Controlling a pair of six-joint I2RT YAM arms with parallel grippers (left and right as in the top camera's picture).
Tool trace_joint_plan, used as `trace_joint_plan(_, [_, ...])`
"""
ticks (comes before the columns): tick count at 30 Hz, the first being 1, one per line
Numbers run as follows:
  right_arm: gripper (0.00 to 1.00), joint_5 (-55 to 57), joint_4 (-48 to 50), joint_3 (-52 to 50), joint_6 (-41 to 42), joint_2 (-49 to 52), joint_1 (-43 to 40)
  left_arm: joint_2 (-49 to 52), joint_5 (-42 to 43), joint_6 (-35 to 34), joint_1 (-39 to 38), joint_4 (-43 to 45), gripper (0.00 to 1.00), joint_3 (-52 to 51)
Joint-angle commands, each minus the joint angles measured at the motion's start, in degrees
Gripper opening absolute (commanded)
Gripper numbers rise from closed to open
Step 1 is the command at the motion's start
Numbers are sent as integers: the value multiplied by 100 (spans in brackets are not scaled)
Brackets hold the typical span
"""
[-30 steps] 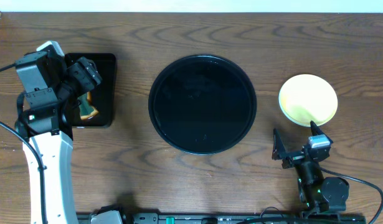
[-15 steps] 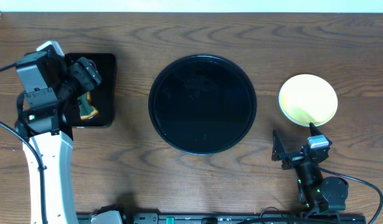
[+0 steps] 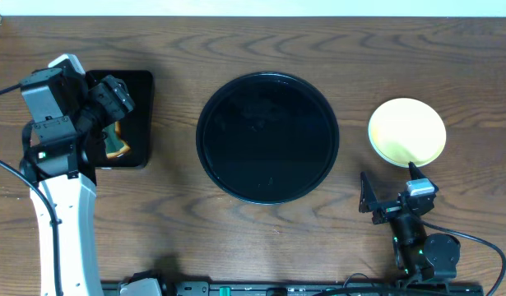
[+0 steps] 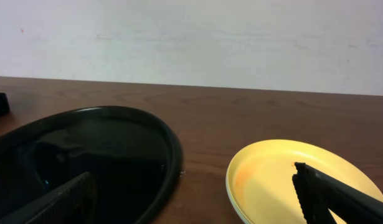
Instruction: Clean dirty plates on tray and stack at the side
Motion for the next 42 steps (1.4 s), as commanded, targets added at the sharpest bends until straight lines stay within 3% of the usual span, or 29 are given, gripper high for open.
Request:
trace_joint_plan(1, [99,-13,-20,-9,-63,-52,48,17,2,11,-11,-17,80,90])
trace_joint_plan(7, [99,-13,-20,-9,-63,-52,48,-481,-35,11,-337,-170,80,-103])
trace_joint_plan(15, [99,-13,-20,-9,-63,-52,48,-2376,-1631,223,-1314,2,80,-1368])
trace_joint_plan(30, [99,-13,-20,-9,-63,-52,48,-6393,-890,1473,-1338,3067,80,-5731])
trace_joint_plan(37, [99,-13,-20,-9,-63,-52,48,-7101,-890,1471,-1386,3152,80,-6607])
trace_joint_plan(42, [99,-13,-20,-9,-63,-52,48,-7182,-918,1475,-1397,2702,80,-6647])
